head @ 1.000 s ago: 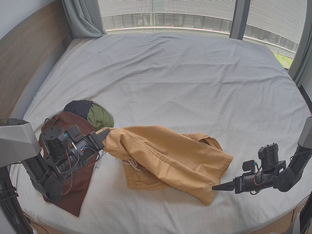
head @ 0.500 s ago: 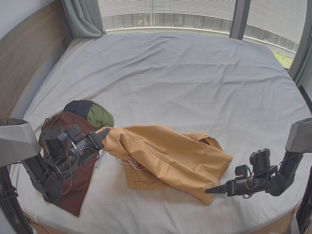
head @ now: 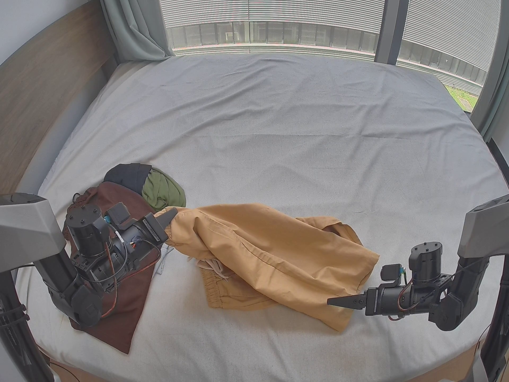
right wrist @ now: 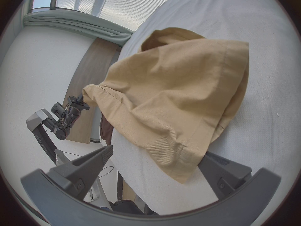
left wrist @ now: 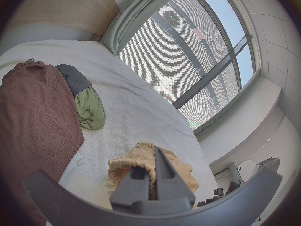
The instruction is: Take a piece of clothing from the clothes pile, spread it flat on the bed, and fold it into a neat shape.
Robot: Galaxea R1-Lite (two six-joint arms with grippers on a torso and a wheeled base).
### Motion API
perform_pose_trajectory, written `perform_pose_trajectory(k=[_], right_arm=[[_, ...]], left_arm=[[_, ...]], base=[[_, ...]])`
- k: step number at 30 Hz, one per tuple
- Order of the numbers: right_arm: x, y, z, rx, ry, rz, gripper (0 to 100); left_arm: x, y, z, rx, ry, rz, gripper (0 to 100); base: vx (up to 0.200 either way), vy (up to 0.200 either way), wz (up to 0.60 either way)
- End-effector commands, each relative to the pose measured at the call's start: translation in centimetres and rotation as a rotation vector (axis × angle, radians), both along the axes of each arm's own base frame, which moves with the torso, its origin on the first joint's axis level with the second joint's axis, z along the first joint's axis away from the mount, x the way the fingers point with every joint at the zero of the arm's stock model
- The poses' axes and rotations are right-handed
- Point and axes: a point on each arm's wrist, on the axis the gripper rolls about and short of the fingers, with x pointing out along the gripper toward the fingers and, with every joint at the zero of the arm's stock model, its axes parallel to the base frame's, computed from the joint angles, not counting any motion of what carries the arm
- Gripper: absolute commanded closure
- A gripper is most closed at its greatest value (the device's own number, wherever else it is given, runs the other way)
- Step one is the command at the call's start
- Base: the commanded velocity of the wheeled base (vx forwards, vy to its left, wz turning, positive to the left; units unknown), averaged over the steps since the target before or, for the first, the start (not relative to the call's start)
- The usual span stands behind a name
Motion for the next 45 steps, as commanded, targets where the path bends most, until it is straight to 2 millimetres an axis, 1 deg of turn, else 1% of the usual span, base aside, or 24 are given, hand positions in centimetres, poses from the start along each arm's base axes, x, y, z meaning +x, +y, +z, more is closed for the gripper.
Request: perform_pose_trajectory(k=[1,4,7,15,31,34,38,45], right_arm=[[-1.2,0.3,1.5,0.017,-0.039,0.022,0],[-1.3,0.3,2.4,0.026,-0.068,0.023,0],[-1.3,0.3,2.8,0.031,-0.084,0.022,0],[-2.3,0.0,5.2,0.056,-0.167,0.024,0],[-2.1,-0.4,5.4,0.057,-0.176,0.008,0],[-2.1,-0.2,5.1,0.052,-0.165,0.015,0],[-1.3,0.0,2.9,0.028,-0.115,0.017,0],[-0.3,0.7,0.2,0.041,-0.150,0.026,0]], left_arm=[[0.0,0.0,-0.1,0.000,0.002,0.000,100],[0.0,0.0,0.0,0.000,0.001,0.000,100],[0.0,0.0,-0.1,0.000,0.002,0.000,100],[0.1,-0.1,-0.3,0.002,0.008,-0.002,100],[0.0,-0.1,-0.3,0.003,0.011,-0.003,100],[0.0,-0.1,-0.3,0.002,0.008,-0.003,100],[0.0,-0.1,-0.3,0.002,0.008,-0.003,100],[0.0,-0.1,-0.2,0.001,0.005,-0.003,100]], base=[[0.000,0.000,0.00],[0.000,0.000,0.00],[0.000,0.000,0.00],[0.000,0.000,0.00],[0.000,0.000,0.00],[0.000,0.000,0.00],[0.000,0.000,0.00],[0.000,0.000,0.00]])
